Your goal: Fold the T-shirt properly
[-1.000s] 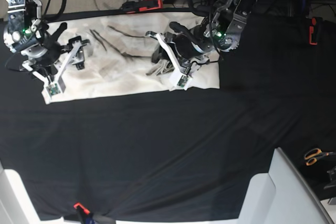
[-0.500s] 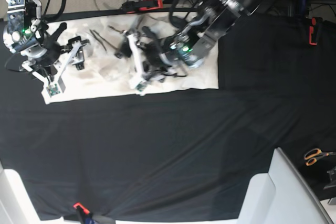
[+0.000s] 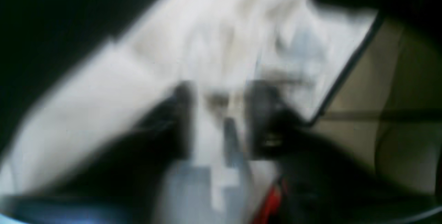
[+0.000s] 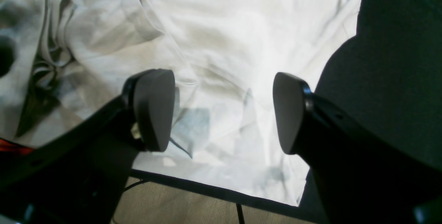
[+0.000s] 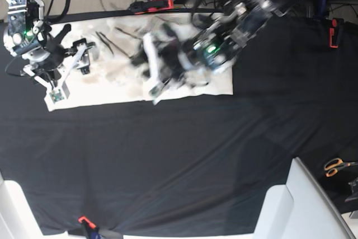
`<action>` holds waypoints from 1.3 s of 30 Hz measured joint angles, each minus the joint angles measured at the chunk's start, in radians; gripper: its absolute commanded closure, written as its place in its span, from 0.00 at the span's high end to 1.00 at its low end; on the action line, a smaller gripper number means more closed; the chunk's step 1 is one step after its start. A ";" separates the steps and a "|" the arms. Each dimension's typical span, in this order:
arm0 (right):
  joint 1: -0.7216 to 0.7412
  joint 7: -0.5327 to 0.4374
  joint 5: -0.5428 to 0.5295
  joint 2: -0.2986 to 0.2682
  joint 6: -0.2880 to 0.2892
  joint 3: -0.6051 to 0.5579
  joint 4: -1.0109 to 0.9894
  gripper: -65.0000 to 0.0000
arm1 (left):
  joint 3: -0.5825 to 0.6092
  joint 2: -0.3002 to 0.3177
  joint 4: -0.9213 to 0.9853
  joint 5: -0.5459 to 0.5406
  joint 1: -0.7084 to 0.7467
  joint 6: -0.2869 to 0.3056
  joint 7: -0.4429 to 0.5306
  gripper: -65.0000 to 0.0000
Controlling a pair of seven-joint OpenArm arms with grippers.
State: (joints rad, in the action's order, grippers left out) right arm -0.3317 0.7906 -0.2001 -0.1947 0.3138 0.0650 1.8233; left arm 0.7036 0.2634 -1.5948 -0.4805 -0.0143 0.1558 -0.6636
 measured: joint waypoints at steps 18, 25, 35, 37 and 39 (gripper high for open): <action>-0.132 -0.002 0.000 0.171 0.000 -0.222 0.077 0.64 | -0.972 0.161 -0.011 0.009 0.421 -0.077 0.006 0.00; -0.115 -0.004 -0.167 0.184 -0.007 -0.205 -0.090 0.64 | -1.015 0.176 0.082 0.277 0.426 -0.072 0.012 0.00; -0.113 -0.048 -0.219 0.181 -0.004 -0.200 -0.201 0.64 | -1.018 0.119 0.081 0.327 0.419 -0.026 0.093 0.00; -0.109 -0.045 -0.220 0.181 -0.004 -0.200 -0.207 0.64 | -1.011 0.110 0.084 0.319 0.420 -0.019 0.099 0.00; -0.101 -0.049 -0.220 0.181 -0.004 -0.200 -0.208 0.64 | -1.010 0.108 0.088 0.320 0.421 -0.021 0.098 0.00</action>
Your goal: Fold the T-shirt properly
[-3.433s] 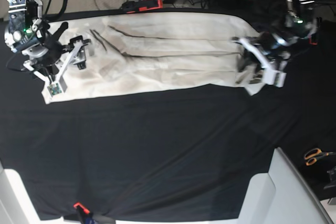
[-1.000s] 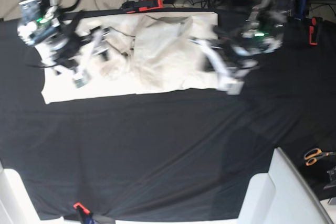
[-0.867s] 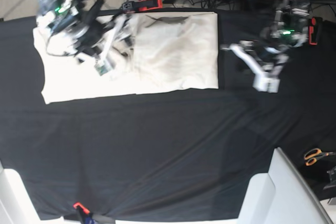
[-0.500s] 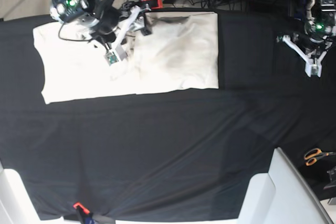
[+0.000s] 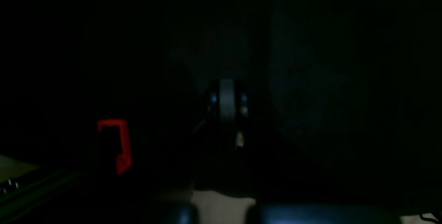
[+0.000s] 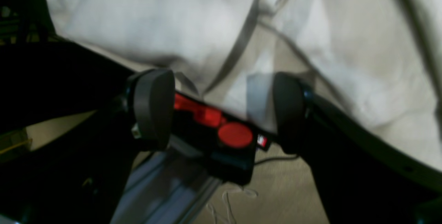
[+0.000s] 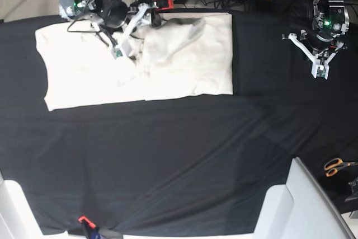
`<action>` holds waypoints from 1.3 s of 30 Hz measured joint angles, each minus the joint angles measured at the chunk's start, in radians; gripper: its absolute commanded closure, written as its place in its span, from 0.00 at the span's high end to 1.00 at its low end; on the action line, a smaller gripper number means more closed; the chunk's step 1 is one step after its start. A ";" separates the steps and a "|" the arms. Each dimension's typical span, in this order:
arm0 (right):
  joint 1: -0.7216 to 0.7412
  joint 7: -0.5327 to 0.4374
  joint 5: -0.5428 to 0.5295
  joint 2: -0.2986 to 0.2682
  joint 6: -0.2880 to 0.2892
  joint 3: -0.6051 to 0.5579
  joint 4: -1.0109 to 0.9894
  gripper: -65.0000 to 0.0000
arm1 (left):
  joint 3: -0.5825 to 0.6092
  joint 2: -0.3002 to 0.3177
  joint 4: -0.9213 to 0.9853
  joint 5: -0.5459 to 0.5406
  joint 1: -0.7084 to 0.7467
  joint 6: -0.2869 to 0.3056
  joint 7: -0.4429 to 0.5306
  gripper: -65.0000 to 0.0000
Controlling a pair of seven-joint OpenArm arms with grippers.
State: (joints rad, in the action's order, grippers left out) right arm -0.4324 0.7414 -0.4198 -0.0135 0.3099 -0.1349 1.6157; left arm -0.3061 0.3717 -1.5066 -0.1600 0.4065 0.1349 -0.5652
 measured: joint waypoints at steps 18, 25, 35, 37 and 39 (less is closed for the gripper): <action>0.045 0.000 0.000 0.002 -0.005 -0.072 -0.076 0.14 | -0.005 0.002 0.000 0.003 0.001 -0.003 0.001 0.00; 0.046 0.004 0.001 -0.001 -0.005 -0.072 -0.064 0.01 | -0.008 0.006 0.013 0.003 0.001 -0.004 0.001 0.00; 0.041 0.087 0.000 -0.042 -0.151 -0.071 0.029 0.01 | -0.005 0.006 0.023 0.003 0.001 -0.003 0.001 0.00; 0.041 0.086 -0.004 -0.056 -0.161 -0.076 0.034 0.02 | -0.005 0.008 0.023 0.003 0.001 -0.004 0.001 0.00; 0.041 0.090 0.000 -0.055 -0.172 -0.072 0.034 0.02 | -0.005 0.008 0.023 0.003 -0.002 -0.004 0.001 0.00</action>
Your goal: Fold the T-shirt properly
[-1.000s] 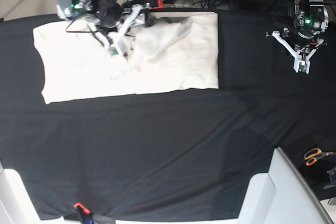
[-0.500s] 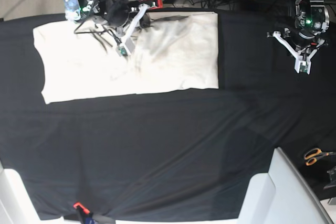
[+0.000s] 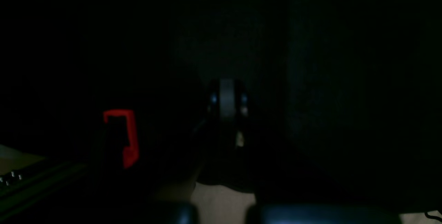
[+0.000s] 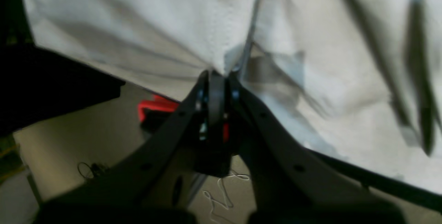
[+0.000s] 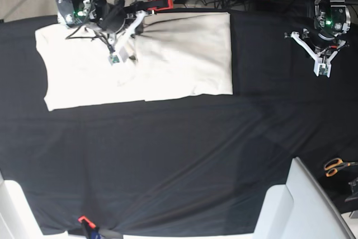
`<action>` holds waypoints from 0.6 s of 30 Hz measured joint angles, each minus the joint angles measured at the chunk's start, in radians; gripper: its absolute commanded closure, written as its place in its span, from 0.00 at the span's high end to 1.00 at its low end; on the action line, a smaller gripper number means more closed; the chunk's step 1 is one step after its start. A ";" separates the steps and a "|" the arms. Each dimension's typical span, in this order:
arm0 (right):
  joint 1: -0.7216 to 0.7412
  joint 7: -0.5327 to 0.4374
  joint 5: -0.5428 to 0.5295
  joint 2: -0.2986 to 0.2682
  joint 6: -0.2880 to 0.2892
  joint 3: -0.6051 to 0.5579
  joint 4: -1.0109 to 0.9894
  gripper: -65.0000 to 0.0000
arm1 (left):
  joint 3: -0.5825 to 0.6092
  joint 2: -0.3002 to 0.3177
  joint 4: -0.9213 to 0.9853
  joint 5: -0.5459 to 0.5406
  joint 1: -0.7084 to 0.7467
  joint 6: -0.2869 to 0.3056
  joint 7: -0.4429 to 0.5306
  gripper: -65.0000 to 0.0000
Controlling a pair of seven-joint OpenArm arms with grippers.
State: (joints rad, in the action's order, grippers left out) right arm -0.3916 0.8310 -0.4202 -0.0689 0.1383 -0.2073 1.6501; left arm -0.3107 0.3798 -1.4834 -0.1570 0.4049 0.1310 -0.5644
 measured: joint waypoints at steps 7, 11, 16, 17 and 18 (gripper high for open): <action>-0.009 0.117 -0.048 0.040 0.001 0.023 0.001 0.02 | 0.000 -0.003 0.000 0.000 -0.001 0.000 0.000 0.00; -0.011 0.123 -0.067 0.041 0.000 0.027 0.002 0.09 | 0.000 -0.002 0.000 0.000 -0.001 0.000 0.000 0.00; -0.017 0.123 -0.070 0.034 0.000 0.031 0.051 0.58 | 0.000 0.000 0.000 0.000 -0.003 0.000 0.000 0.00; -0.017 0.123 -0.068 0.034 0.000 0.031 0.064 0.63 | 0.000 -0.001 0.000 0.000 -0.003 0.000 0.000 0.00; -0.017 0.122 -0.066 0.034 0.000 0.031 0.075 0.64 | 0.000 -0.001 0.000 0.000 -0.003 0.000 0.000 0.00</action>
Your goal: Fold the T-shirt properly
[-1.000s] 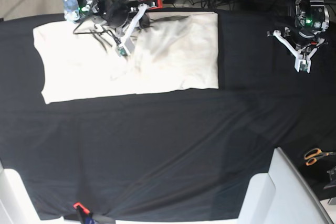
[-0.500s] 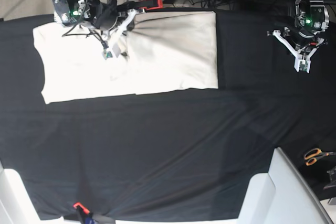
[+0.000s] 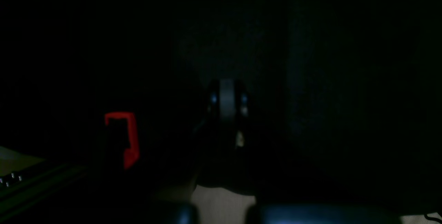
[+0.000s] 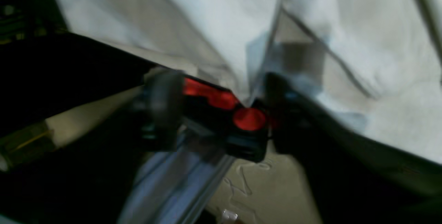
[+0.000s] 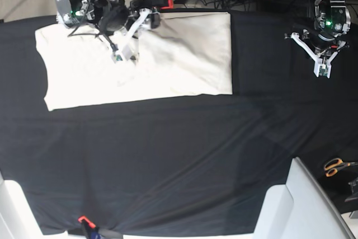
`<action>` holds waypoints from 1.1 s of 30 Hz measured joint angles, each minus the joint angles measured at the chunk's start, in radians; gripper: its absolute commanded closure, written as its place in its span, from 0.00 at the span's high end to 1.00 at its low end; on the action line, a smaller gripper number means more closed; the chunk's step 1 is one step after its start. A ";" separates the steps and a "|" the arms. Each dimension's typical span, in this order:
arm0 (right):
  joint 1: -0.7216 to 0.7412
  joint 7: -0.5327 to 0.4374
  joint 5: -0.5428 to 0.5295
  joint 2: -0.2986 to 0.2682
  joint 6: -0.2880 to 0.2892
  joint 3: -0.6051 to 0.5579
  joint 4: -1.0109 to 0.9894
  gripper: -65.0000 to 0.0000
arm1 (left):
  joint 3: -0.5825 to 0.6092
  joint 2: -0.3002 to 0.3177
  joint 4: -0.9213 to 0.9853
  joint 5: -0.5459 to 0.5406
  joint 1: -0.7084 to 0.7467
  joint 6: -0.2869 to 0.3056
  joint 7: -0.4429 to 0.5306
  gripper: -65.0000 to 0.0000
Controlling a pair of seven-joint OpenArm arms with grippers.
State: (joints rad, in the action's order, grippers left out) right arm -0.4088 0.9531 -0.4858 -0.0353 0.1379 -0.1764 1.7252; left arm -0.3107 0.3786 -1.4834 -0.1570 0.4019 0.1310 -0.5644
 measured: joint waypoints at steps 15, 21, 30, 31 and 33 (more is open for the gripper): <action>0.080 -0.143 -0.104 -0.182 -0.148 0.230 0.064 0.63 | 0.003 -0.005 0.000 0.001 0.003 0.000 0.002 0.00; 0.254 -0.092 -0.211 -0.213 0.289 0.600 -0.296 0.76 | 0.005 -0.006 0.000 0.002 0.006 0.001 0.000 0.00; 0.422 -0.178 -0.171 -0.348 0.570 0.636 -0.826 0.76 | 0.004 -0.006 0.000 0.002 0.008 0.000 0.001 0.00; 0.438 -0.183 -0.183 -0.363 0.574 0.642 -0.870 0.76 | 0.004 -0.009 0.000 0.002 0.008 0.000 0.000 0.00; 0.452 -0.192 -0.194 -0.370 0.575 0.690 -0.932 0.76 | 0.004 -0.013 0.000 0.000 0.009 0.000 0.001 0.00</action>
State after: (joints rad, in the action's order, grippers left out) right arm 0.0437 0.7612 -0.6796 -0.4049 0.7128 0.5133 0.7933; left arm -0.3065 0.3656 -1.4834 -0.1570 0.4110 0.1314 -0.5632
